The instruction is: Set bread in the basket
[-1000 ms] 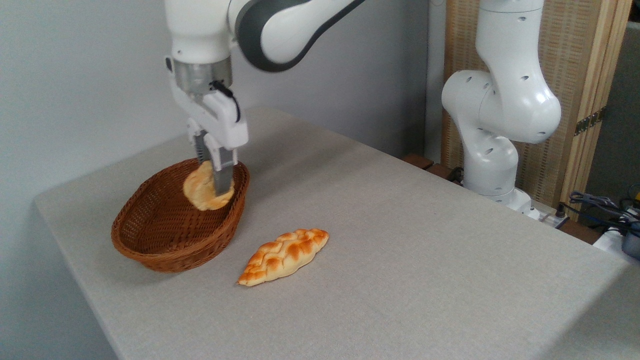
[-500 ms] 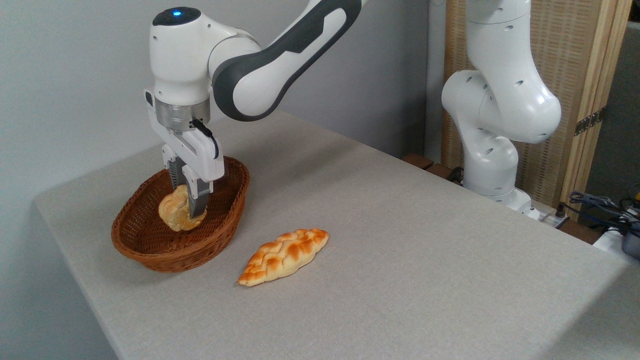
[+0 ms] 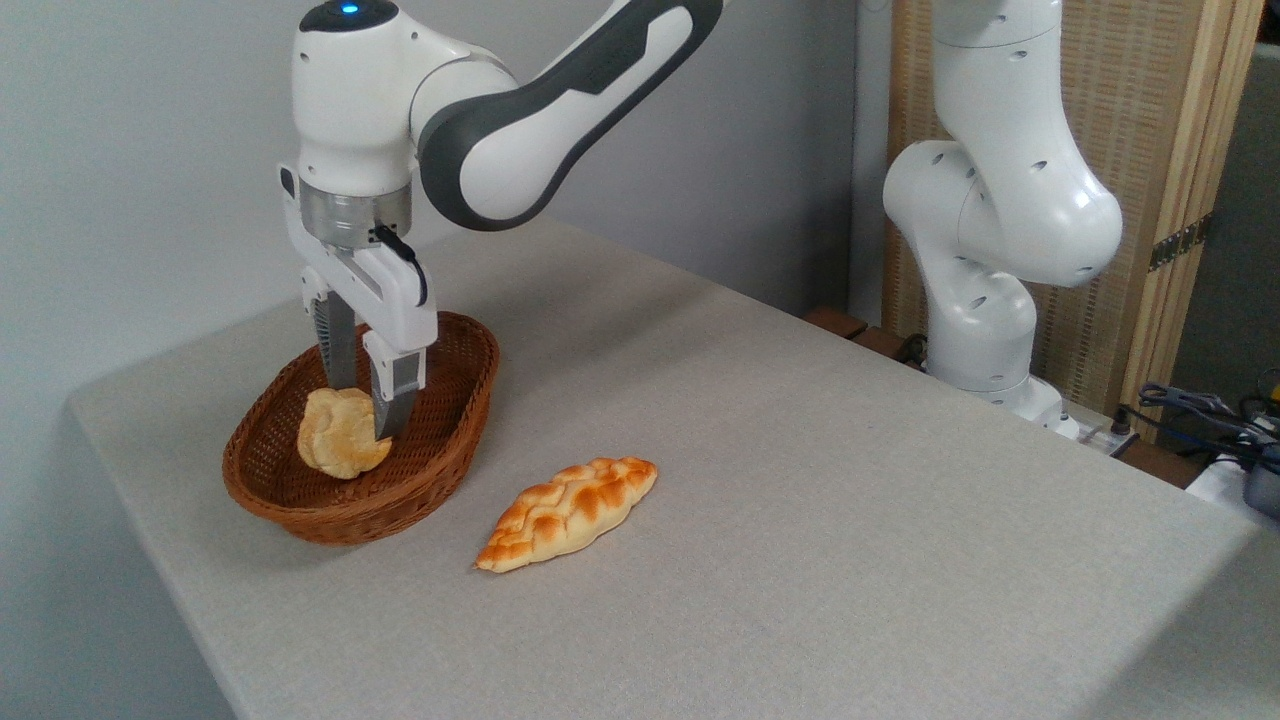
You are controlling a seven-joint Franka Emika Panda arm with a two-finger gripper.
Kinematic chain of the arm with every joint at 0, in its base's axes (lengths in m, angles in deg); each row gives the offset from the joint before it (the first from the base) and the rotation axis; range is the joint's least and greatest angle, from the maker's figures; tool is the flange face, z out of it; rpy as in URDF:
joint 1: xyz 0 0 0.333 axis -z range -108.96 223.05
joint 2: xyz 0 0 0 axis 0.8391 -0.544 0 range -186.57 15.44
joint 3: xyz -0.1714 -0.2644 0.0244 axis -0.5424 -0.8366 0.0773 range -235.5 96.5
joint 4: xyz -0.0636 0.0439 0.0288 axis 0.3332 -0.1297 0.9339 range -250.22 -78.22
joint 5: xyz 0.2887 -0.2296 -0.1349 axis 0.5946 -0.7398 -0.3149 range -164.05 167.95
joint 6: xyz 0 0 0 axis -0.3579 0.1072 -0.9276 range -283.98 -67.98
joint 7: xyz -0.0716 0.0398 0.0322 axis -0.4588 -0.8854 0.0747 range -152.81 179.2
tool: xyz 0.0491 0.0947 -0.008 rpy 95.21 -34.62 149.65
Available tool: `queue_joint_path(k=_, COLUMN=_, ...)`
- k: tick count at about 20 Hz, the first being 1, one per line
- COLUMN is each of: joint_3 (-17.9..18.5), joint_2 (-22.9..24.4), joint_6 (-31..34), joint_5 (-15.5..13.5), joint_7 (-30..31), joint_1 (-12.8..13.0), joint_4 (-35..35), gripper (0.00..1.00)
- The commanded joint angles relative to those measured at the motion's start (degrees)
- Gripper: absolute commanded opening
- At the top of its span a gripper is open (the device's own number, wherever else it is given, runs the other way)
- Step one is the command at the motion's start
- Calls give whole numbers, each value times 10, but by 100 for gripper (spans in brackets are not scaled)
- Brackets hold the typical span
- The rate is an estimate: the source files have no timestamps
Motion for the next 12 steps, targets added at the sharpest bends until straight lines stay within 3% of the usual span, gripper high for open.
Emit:
queue_joint_path(k=1, joint_3=5, joint_2=14, joint_6=25, joint_5=27, joint_7=9, joint_1=-3, joint_4=9, gripper=100)
queue_joint_path(k=4, joint_3=15, joint_2=28, joint_6=76, joint_5=51, joint_7=9, joint_1=-4, joint_4=24, gripper=100)
queue_joint_path(k=8, joint_3=48, joint_2=30, joint_6=152, joint_5=57, joint_7=7, joint_1=-4, joint_4=76, gripper=100)
queue_joint_path(k=12, joint_3=79, joint_2=36, joint_6=188, joint_5=69, joint_7=0, joint_1=-4, joint_4=98, gripper=100)
